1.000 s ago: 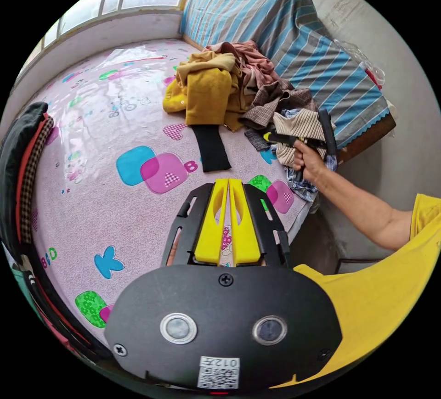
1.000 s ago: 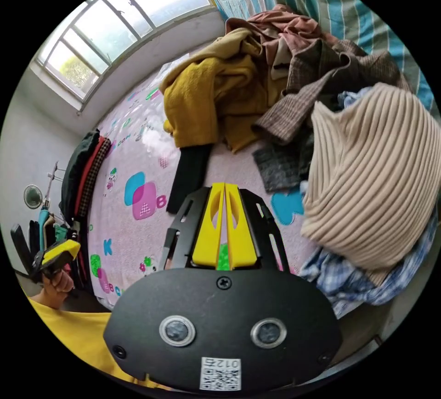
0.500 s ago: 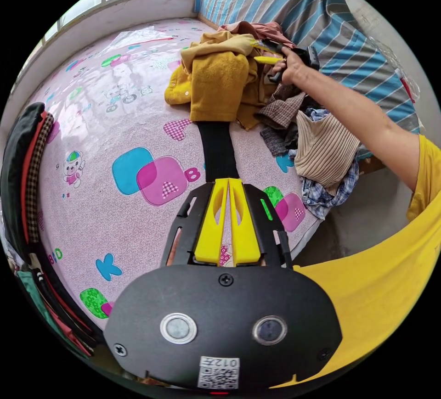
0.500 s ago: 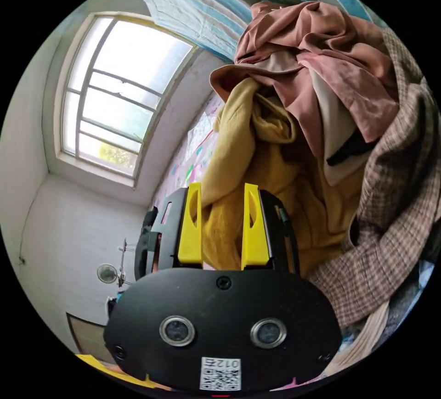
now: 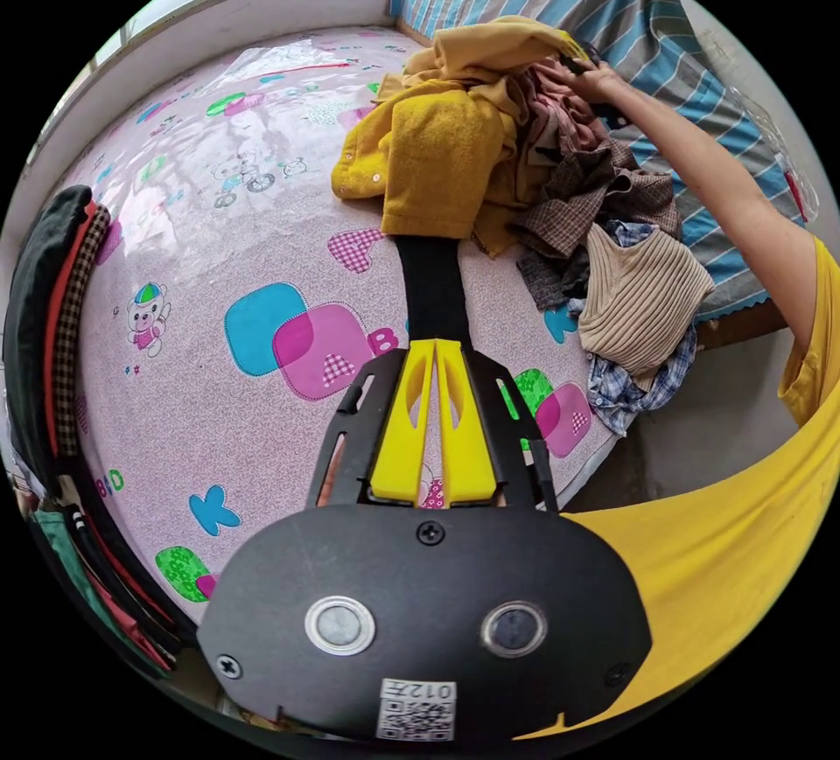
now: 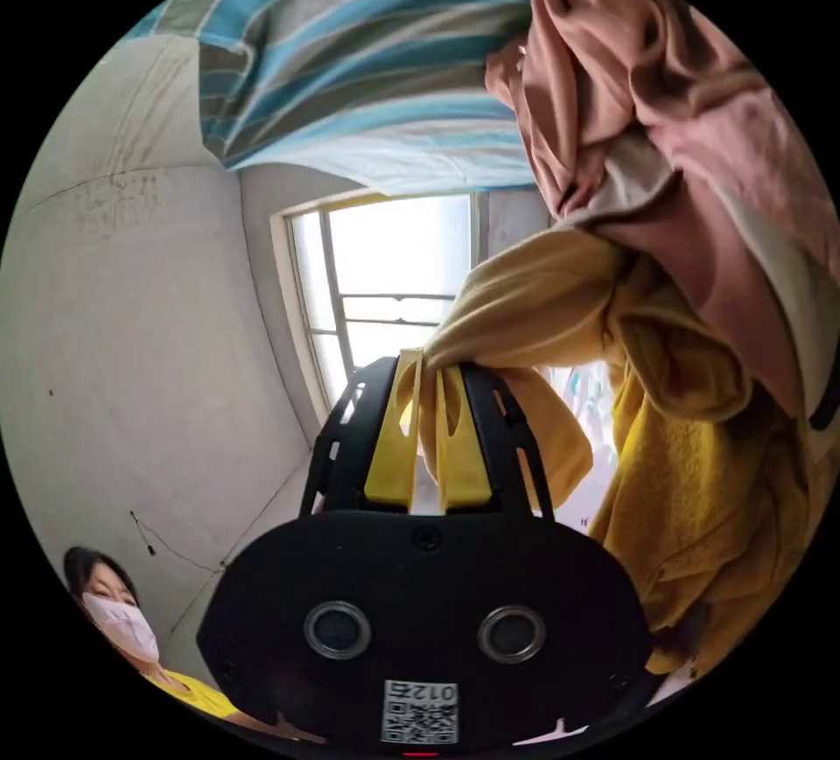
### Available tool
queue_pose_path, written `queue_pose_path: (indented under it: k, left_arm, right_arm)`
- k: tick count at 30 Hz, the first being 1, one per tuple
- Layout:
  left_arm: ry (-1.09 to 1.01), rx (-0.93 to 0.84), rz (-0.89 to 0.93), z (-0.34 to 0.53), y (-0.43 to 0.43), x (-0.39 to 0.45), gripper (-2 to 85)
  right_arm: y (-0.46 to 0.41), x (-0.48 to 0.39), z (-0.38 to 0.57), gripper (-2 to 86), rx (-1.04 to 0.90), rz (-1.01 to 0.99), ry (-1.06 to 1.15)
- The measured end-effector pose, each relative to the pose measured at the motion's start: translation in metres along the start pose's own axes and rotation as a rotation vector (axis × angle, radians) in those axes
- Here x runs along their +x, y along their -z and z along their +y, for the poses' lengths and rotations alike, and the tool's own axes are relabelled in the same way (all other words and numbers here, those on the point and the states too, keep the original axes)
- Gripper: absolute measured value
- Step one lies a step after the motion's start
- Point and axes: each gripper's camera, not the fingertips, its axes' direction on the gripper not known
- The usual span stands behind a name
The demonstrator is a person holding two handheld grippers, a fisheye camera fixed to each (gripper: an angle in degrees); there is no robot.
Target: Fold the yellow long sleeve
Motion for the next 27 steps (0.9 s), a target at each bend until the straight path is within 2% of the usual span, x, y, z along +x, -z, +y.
queue_pose_path:
  k: [3, 6, 9, 10, 12, 15, 16, 20, 22, 27]
  left_arm:
    - [-0.004, 0.009, -0.010, -0.009, 0.007, 0.003, 0.7]
    - [-0.027, 0.047, -0.091, -0.038, 0.010, 0.004, 2.7]
    - [-0.062, 0.107, -0.103, -0.097, 0.008, 0.005, 10.5]
    - [-0.082, 0.093, -0.067, -0.127, 0.003, 0.009, 15.3]
    - [-0.108, 0.037, -0.036, -0.173, -0.009, 0.020, 19.6]
    - [-0.223, -0.035, -0.140, -0.235, -0.031, 0.060, 22.8]
    - [-0.291, -0.048, -0.232, -0.253, -0.040, 0.082, 23.1]
    - [-0.414, -0.091, -0.535, -0.289, -0.079, 0.126, 19.6]
    - [-0.377, -0.158, -0.571, -0.296, -0.092, 0.119, 16.0]
    - [-0.223, -0.179, -0.223, -0.288, -0.075, 0.064, 6.9]
  right_arm:
    - [0.033, -0.041, -0.033, 0.9, 0.019, 0.043, 0.067]
    - [0.079, -0.057, -0.049, 0.8, 0.009, -0.015, 0.111]
    - [0.129, -0.045, -0.047, 0.9, 0.046, -0.041, 0.074]
    - [0.146, -0.038, -0.045, 1.0, 0.062, -0.030, 0.052]
    - [0.164, -0.026, -0.044, 1.0, 0.074, -0.010, 0.024]
    - [0.177, -0.015, -0.044, 1.2, 0.071, 0.017, 0.012]
    - [0.177, -0.011, -0.044, 1.2, 0.069, 0.016, 0.003]
    - [0.168, -0.005, -0.047, 1.5, 0.058, 0.031, -0.014]
    - [0.166, -0.003, -0.049, 1.6, 0.061, 0.049, -0.021]
    - [0.154, -0.009, -0.047, 2.7, -0.038, 0.179, 0.029]
